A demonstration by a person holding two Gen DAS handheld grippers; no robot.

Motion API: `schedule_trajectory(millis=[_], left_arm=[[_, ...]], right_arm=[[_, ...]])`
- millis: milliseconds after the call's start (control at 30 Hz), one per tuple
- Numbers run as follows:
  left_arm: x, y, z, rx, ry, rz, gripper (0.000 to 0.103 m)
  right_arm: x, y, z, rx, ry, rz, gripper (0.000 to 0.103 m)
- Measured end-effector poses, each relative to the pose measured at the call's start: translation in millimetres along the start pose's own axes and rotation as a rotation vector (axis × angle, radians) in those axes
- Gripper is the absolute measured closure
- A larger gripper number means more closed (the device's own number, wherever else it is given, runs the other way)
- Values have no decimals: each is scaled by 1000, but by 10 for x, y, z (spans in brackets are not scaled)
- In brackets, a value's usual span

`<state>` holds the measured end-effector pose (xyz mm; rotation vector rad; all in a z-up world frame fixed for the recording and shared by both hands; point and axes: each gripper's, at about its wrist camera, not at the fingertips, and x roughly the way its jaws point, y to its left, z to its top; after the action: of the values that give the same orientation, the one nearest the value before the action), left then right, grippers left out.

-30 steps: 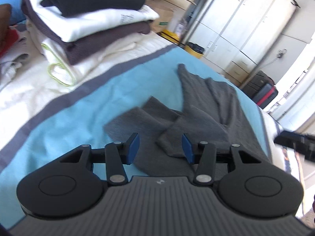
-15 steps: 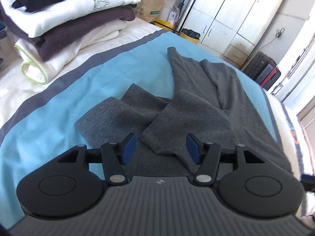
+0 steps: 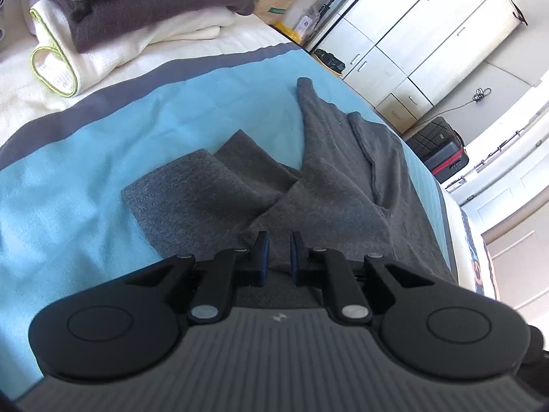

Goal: Fold clothes

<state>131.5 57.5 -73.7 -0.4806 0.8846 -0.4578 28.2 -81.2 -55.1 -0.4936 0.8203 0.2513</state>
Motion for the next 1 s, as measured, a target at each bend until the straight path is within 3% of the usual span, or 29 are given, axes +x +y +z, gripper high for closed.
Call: schedule_trajectory(millis=[67, 100, 167, 233, 333, 367, 567, 633, 800, 833, 867, 900, 1000], left_arm=[[-2, 7, -7, -6, 7, -12, 92], [3, 14, -7, -14, 14, -18, 92], [26, 12, -11, -23, 26, -21, 91], [44, 6, -14, -48, 57, -33, 85], [29, 43, -55, -144, 110, -166, 76], [17, 48, -75, -161, 117, -185, 70], [29, 84, -215, -282, 184, -278, 58], [-4, 45, -283, -306, 176, -274, 51], [-55, -205, -300, -170, 64, -194, 42], [-43, -238, -292, -156, 45, -186, 36], [-28, -244, -285, -162, 41, -178, 25], [-13, -246, -281, -175, 51, -165, 22], [-3, -192, -306, -225, 93, -208, 22]], right_arm=[[86, -77, -57, 66, 11, -18, 53], [72, -165, -92, 123, 7, 15, 64], [67, -338, -144, 235, 5, 90, 98], [75, -462, -155, 313, -16, 93, 98], [84, -600, -167, 413, -61, 131, 98], [87, -643, -173, 446, -75, 150, 98], [81, -854, -223, 608, -145, 255, 98], [50, -864, -237, 629, -154, 280, 98], [-8, -750, -236, 594, -160, 284, 97], [-32, -736, -233, 591, -164, 285, 97], [-43, -736, -230, 598, -168, 290, 97], [-53, -737, -227, 606, -172, 296, 97], [-90, -760, -241, 631, -188, 301, 97]])
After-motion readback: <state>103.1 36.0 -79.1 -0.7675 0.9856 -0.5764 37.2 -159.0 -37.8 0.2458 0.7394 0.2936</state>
